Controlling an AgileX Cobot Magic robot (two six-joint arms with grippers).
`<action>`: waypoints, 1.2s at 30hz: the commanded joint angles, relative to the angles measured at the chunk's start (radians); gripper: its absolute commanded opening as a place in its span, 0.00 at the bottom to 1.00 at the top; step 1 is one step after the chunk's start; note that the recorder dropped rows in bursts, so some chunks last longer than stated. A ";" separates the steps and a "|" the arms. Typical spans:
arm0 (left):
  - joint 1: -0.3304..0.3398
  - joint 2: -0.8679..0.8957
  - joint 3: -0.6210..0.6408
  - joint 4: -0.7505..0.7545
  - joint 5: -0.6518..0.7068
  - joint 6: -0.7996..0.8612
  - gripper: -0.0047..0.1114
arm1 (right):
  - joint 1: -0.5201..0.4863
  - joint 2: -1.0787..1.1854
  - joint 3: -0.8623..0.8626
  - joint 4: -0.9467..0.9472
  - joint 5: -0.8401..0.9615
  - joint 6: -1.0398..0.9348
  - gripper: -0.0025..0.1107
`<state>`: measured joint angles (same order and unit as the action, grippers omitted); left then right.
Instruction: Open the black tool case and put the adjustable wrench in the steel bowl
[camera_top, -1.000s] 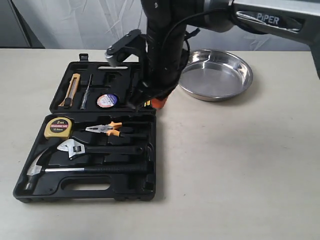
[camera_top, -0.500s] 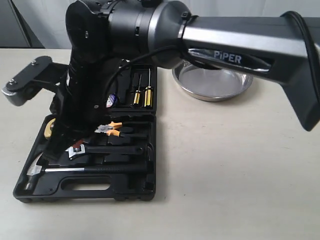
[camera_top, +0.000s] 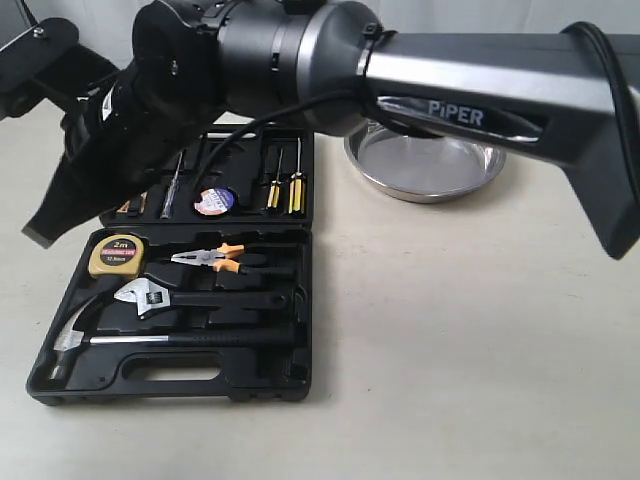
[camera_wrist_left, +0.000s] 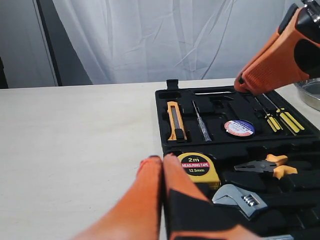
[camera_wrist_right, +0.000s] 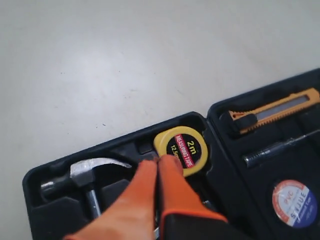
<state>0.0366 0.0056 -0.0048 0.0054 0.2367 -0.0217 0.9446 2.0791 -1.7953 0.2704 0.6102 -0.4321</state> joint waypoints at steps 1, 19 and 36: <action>0.003 -0.006 0.005 0.001 0.001 0.002 0.04 | -0.044 -0.010 -0.004 -0.073 0.084 0.174 0.01; 0.003 -0.006 0.005 0.001 0.001 0.001 0.04 | -0.105 0.069 -0.004 -0.093 0.317 -0.192 0.03; 0.003 -0.006 0.005 0.001 0.001 0.001 0.04 | -0.035 0.195 -0.004 -0.181 0.208 -0.278 0.46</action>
<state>0.0366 0.0056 -0.0048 0.0054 0.2367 -0.0217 0.8949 2.2747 -1.7953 0.1174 0.8512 -0.7019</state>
